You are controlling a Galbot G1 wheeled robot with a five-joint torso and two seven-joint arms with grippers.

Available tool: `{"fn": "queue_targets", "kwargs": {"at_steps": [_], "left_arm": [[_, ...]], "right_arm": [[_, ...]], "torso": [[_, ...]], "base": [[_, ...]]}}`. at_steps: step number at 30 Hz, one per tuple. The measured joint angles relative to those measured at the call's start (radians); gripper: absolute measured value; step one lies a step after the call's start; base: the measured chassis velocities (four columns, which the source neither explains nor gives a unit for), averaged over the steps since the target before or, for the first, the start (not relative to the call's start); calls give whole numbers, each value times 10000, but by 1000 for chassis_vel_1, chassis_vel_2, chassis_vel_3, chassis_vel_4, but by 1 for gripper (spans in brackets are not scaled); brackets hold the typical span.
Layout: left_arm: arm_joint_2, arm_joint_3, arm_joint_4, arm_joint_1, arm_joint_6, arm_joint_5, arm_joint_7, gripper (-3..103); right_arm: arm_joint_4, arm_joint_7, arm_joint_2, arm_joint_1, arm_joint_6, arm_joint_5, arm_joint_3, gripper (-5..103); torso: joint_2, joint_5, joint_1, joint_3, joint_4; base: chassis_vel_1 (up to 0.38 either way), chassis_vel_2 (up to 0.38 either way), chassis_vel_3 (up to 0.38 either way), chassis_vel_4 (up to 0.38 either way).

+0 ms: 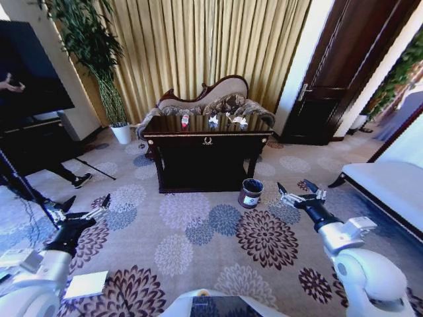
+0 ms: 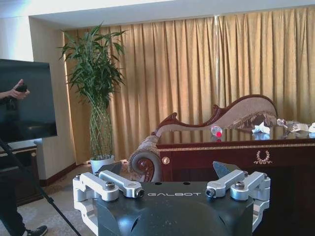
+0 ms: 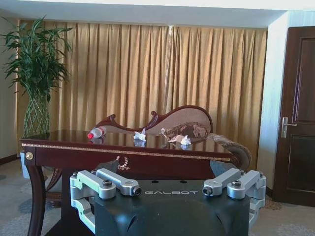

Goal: Move to the front of the table and place the trash on the table into the trash bin.

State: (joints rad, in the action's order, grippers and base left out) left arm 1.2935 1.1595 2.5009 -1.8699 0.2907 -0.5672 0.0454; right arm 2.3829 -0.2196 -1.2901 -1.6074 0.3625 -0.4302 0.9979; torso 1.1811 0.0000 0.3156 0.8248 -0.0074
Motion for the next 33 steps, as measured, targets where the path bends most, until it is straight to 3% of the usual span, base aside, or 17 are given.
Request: {"fn": "queue_targets", "kwargs": {"at_steps": [16,33], "left_arm": [[-19,0,-8,2,-45,1,-31,100],[-74,-35,-9,44,-141,-6,-17,100]], "right_arm": [[38,17,29,-57,-85,-30,-80,100],[-50,8,46,-43,-247,-29,-182,100]], "torso": [[0,0,-1,0,-1],[-1,3,3,1,0]], "base": [[0,0,0,0],[-109,100,115,-95]]}}
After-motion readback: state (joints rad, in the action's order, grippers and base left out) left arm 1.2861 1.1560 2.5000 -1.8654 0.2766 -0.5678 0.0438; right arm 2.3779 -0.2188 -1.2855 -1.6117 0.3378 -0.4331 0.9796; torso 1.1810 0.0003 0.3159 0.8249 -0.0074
